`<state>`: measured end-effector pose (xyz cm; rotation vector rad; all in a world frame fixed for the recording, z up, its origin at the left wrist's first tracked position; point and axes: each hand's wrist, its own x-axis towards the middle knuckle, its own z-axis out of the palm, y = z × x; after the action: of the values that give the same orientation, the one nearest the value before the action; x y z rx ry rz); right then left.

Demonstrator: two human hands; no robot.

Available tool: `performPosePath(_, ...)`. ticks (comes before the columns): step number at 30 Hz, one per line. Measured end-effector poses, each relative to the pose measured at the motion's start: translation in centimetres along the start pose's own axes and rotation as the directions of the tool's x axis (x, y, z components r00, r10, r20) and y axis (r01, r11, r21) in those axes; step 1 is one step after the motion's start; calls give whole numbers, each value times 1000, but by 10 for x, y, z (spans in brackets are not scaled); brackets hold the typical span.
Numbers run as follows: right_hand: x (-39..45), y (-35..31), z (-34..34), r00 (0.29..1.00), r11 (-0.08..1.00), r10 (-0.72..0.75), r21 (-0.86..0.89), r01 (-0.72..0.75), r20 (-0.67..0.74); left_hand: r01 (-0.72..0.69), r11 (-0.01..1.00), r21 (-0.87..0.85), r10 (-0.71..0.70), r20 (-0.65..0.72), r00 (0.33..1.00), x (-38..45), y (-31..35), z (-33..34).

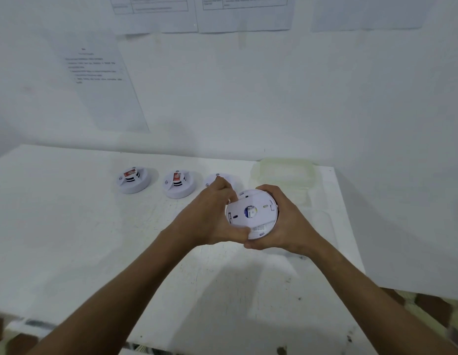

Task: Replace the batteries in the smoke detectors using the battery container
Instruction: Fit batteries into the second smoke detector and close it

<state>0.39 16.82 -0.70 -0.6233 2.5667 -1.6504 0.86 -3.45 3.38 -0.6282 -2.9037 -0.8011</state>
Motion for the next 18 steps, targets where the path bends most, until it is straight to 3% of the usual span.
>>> performPosePath(6,-11,0,-1,1000,1000,26,-15,-27,-16,-67,995,80,69,-27,997,-3,-3,-4)
performPosePath(12,-22,7,-18,997,998,52,19,-51,-59,69,997,22,-66,-100,993,-21,-27,-8)
performPosePath(18,-32,12,-32,992,994,94,56,-89,-85,218,976,15,-218,68,973,-62,-52,33)
